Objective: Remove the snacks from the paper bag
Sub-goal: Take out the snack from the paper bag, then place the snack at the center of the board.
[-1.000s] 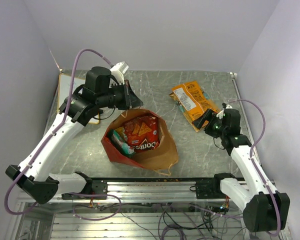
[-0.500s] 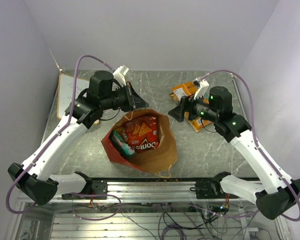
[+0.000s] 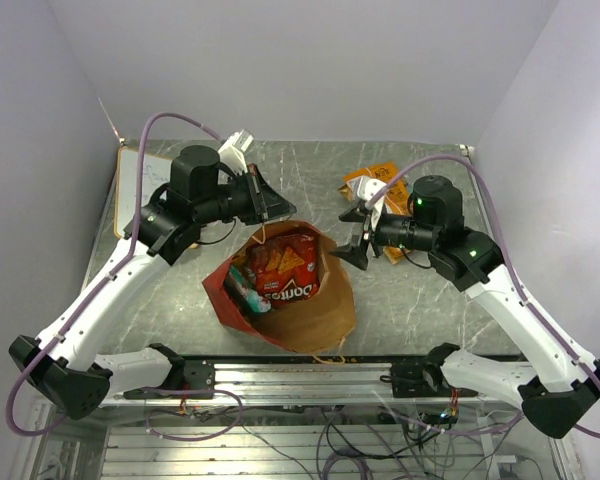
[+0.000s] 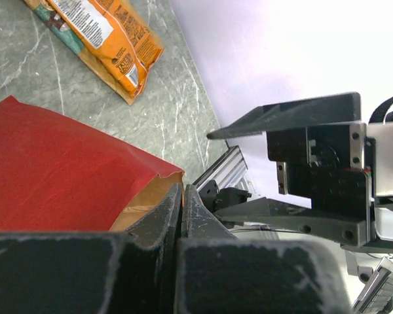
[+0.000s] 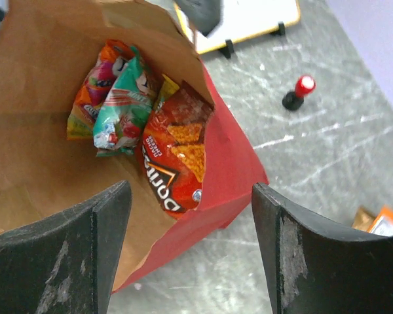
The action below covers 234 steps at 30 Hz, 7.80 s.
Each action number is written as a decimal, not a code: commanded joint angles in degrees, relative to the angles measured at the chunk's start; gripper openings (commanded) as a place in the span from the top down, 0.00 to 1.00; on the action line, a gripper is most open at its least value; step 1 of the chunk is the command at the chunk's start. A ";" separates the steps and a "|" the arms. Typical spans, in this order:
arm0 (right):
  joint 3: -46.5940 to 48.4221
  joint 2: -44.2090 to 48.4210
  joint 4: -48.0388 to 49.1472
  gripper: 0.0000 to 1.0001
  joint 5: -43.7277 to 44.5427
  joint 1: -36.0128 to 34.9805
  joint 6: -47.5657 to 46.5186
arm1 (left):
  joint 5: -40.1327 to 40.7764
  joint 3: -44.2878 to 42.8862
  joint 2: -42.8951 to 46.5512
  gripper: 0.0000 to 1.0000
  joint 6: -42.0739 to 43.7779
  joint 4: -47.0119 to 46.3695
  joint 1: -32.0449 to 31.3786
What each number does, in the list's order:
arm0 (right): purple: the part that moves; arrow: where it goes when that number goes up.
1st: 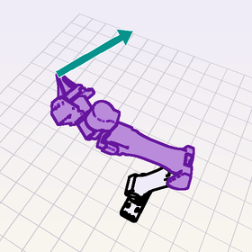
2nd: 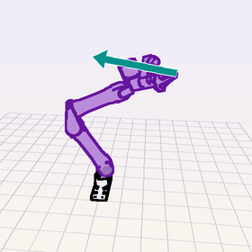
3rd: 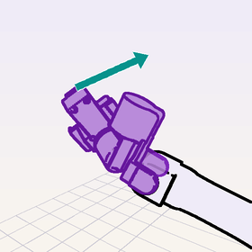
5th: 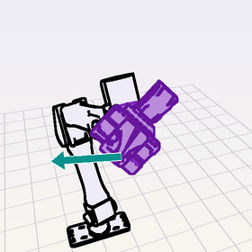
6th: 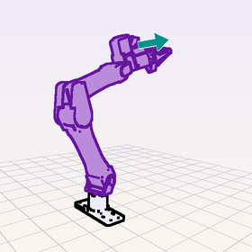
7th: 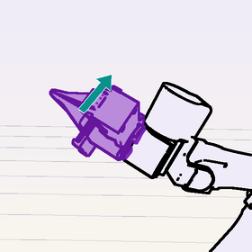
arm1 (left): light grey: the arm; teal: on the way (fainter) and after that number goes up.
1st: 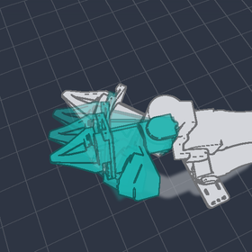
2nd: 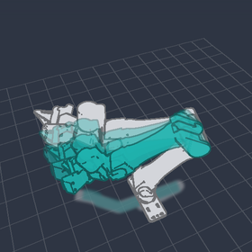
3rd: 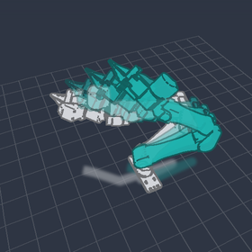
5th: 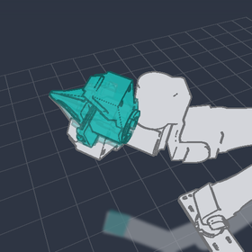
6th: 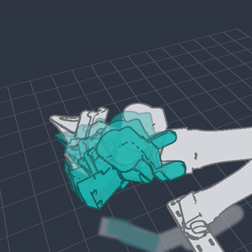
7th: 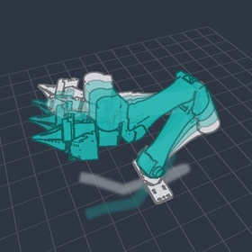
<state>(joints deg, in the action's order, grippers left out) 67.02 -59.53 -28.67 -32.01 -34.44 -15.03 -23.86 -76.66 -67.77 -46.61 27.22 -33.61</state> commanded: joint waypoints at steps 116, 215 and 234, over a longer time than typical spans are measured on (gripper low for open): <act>-12.85 -50.02 76.56 0.24 72.25 -34.39 0.55 | 2.26 1.50 8.31 0.93 1.36 1.62 -0.41; -8.12 -32.71 47.68 1.00 29.30 28.97 -38.77 | -3.53 -19.97 -14.90 0.93 23.93 19.11 14.09; 1.92 -51.97 43.62 1.00 8.20 21.61 -56.57 | -8.90 -19.86 -17.06 0.93 21.39 15.44 14.04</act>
<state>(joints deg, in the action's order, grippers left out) 64.01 -108.64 17.54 -17.85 -13.08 -66.43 -29.06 -97.08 -85.12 -23.09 45.63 -19.70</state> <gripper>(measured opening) 0.004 0.073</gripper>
